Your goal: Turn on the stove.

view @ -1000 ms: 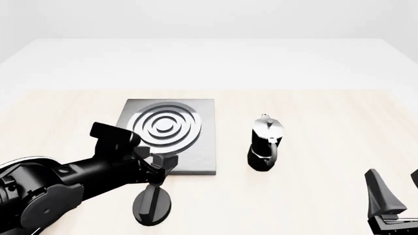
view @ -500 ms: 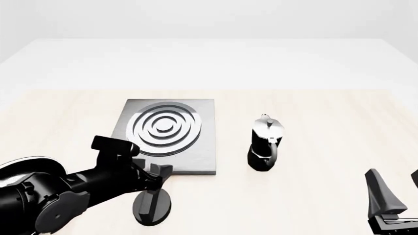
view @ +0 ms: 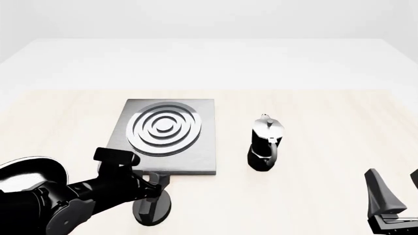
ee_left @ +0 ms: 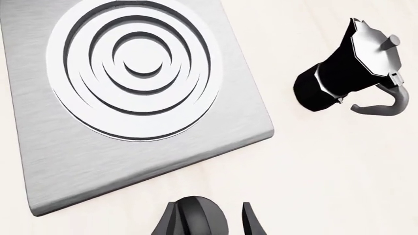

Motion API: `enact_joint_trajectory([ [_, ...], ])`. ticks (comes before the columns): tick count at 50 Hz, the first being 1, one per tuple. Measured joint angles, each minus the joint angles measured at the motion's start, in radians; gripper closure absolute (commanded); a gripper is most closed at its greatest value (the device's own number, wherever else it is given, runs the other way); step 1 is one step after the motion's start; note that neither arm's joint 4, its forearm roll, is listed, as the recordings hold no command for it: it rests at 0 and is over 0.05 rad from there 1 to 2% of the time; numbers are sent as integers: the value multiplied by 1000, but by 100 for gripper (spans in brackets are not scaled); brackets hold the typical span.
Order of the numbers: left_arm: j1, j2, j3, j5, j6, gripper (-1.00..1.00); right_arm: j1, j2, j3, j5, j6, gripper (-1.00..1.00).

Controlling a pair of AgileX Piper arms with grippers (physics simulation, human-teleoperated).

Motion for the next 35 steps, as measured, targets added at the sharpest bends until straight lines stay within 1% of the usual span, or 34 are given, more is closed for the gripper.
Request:
enact_joint_trajectory([
  [16,18,72,37,-67,-27,-100,0,10,0,-5,3,-100],
  [35,26,174,49,-156,-53,-100,-2,40,0,-25,-4,-100],
])
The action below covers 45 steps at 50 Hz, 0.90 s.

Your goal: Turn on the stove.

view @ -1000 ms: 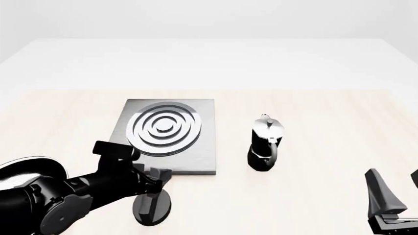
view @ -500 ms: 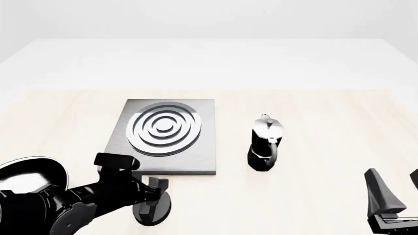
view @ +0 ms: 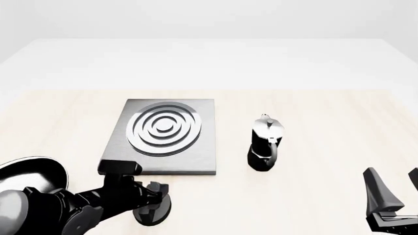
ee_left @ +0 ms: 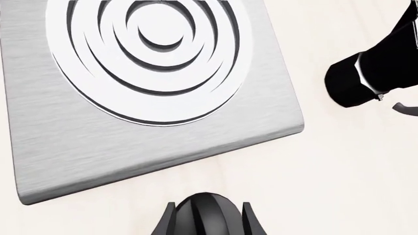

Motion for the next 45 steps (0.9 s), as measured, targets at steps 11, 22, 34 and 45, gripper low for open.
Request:
enact_joint_trajectory([
  [11,5,44,-8,-44,-11,-100,0,14,0,-11,0,-100],
  [22,8,63,-15,-62,-20,-100,1,16,0,-12,1,-100],
  [34,37,55,-2,-45,-17,-100,2,17,-1,-12,1,-100],
  [45,58,45,1,-48,-64,-100,4,25,-1,-17,0,-100],
])
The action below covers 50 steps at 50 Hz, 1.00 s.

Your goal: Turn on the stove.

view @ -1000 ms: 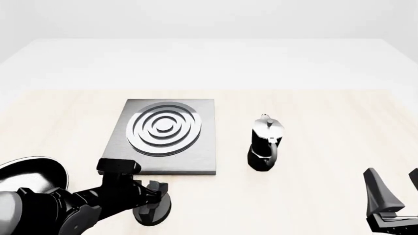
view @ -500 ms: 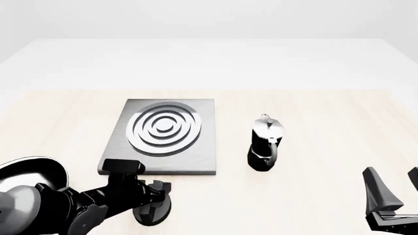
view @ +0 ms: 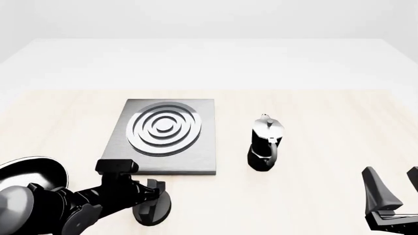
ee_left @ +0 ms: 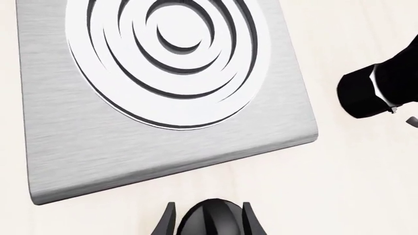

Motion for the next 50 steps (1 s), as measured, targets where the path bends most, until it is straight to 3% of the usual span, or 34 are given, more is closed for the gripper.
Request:
enact_joint_trajectory([
  [15,43,-39,-1,7,-27,-100,1,2,0,-1,-1,-100],
  [28,175,-87,1,52,96,-100,2,12,0,-8,-2,-100],
  [50,250,-274,8,155,196,-100,2,12,0,-8,-7,-100],
])
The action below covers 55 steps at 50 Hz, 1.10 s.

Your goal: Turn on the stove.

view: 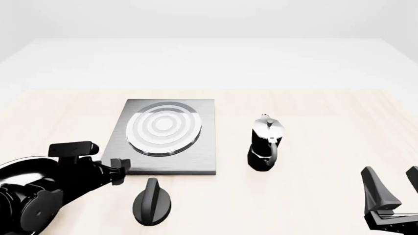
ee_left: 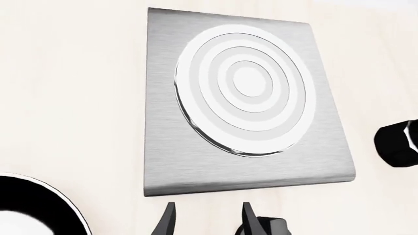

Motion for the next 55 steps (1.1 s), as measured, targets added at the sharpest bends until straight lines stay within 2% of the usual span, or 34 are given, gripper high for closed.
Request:
enact_joint_trajectory([
  [13,33,-208,42,94,43,-100,1,-16,0,12,-5,-100],
  [31,2,-611,104,273,110,-100,2,-64,0,43,5,-100],
  [42,-62,-866,146,388,121,-100,3,-79,0,50,8,-100],
  [55,-95,-1132,170,549,92,-100,2,-88,0,52,9,-100],
])
